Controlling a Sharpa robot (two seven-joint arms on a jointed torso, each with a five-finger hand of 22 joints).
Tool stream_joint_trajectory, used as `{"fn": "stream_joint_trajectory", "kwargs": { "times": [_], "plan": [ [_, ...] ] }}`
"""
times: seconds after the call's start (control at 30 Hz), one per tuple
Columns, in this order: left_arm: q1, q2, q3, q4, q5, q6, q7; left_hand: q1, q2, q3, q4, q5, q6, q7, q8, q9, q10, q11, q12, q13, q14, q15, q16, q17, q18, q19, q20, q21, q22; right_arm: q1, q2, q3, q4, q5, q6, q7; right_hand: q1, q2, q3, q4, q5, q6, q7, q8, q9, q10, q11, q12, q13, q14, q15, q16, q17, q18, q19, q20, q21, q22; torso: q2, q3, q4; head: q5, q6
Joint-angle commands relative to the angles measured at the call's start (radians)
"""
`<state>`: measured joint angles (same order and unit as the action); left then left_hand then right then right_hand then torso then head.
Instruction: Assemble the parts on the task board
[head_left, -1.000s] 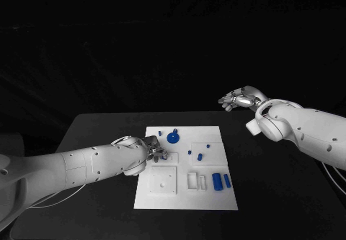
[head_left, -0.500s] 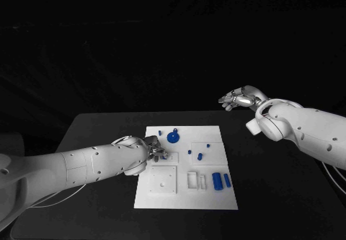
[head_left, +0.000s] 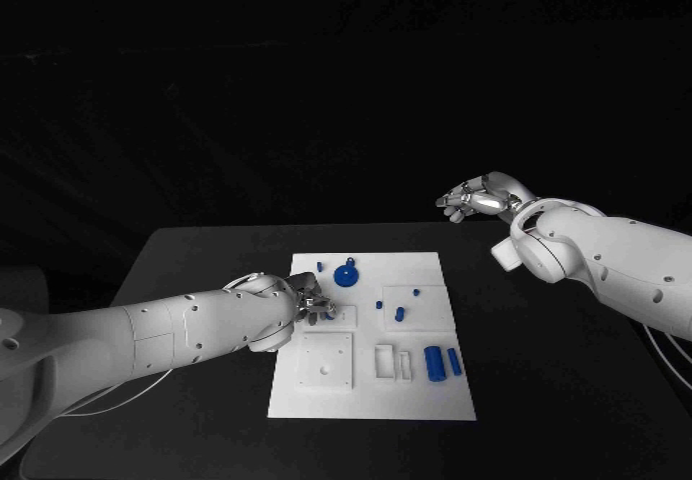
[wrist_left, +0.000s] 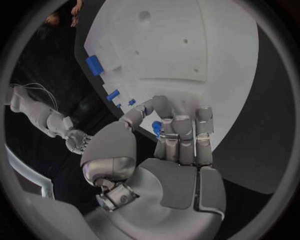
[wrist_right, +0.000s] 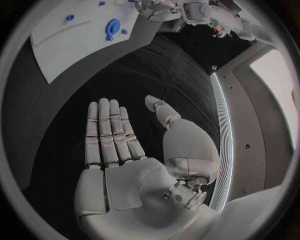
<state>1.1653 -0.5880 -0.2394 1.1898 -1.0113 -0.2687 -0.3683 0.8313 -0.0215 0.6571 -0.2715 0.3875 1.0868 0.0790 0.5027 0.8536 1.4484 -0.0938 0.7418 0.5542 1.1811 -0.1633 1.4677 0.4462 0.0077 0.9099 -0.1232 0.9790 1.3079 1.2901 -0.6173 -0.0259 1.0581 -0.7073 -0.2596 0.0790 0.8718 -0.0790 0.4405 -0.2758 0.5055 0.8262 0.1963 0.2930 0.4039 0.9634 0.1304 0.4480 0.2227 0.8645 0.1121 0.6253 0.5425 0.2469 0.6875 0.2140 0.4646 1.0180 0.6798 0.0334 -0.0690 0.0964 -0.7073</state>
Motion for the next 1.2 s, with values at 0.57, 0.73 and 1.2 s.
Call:
{"fn": "stream_joint_trajectory", "kwargs": {
  "times": [0.57, 0.73, 1.2],
  "plan": [
    [-0.001, 0.007, 0.001, -0.003, 0.011, 0.019, 0.004, 0.013, -0.021, 0.003, 0.036, -0.189, 0.141, -0.103, 0.008, -0.005, -0.017, -0.007, 0.008, -0.021, 0.010, -0.038, 0.002, -0.026, 0.005, -0.001, -0.146, 0.008, 0.017, 0.000, 0.003, 0.000, -0.002, -0.008, 0.016, 0.007, 0.009, 0.002, -0.001, 0.005, 0.007, -0.002, 0.000, 0.007, -0.002, 0.007, -0.002, 0.002, -0.003, -0.007, 0.003, -0.003, -0.002, 0.004, -0.005, 0.002, -0.005, 0.001, 0.000, -0.0001, 0.0000, -0.002, 0.002],
    [-0.001, 0.003, 0.001, -0.004, 0.011, 0.019, 0.001, 0.016, -0.033, 0.001, 0.037, -0.201, 0.139, -0.103, 0.009, -0.006, -0.018, -0.006, 0.008, -0.025, 0.009, -0.037, 0.002, -0.029, 0.006, -0.002, -0.146, 0.008, 0.017, 0.000, 0.002, 0.000, -0.002, -0.008, 0.016, 0.007, 0.009, 0.002, -0.001, 0.005, 0.008, -0.002, 0.000, 0.007, -0.002, 0.007, -0.002, 0.002, -0.003, -0.007, 0.003, -0.003, -0.002, 0.004, -0.006, 0.002, -0.005, 0.002, 0.000, 0.0000, 0.0000, -0.002, 0.001],
    [-0.001, -0.016, 0.002, 0.007, 0.040, 0.004, 0.015, -0.018, -0.133, -0.054, 0.099, -0.333, 0.130, -0.101, 0.013, -0.014, -0.022, -0.004, 0.008, -0.045, 0.003, -0.035, 0.004, -0.046, 0.006, -0.005, -0.146, 0.004, 0.015, 0.000, 0.001, 0.000, -0.003, -0.008, 0.012, 0.009, 0.008, 0.001, -0.002, 0.005, 0.008, -0.002, 0.000, 0.007, -0.003, 0.006, -0.002, 0.003, -0.005, -0.008, 0.003, -0.003, -0.002, 0.004, -0.006, 0.003, -0.006, 0.002, 0.000, -0.0009, 0.0000, -0.005, 0.004]
  ]
}}
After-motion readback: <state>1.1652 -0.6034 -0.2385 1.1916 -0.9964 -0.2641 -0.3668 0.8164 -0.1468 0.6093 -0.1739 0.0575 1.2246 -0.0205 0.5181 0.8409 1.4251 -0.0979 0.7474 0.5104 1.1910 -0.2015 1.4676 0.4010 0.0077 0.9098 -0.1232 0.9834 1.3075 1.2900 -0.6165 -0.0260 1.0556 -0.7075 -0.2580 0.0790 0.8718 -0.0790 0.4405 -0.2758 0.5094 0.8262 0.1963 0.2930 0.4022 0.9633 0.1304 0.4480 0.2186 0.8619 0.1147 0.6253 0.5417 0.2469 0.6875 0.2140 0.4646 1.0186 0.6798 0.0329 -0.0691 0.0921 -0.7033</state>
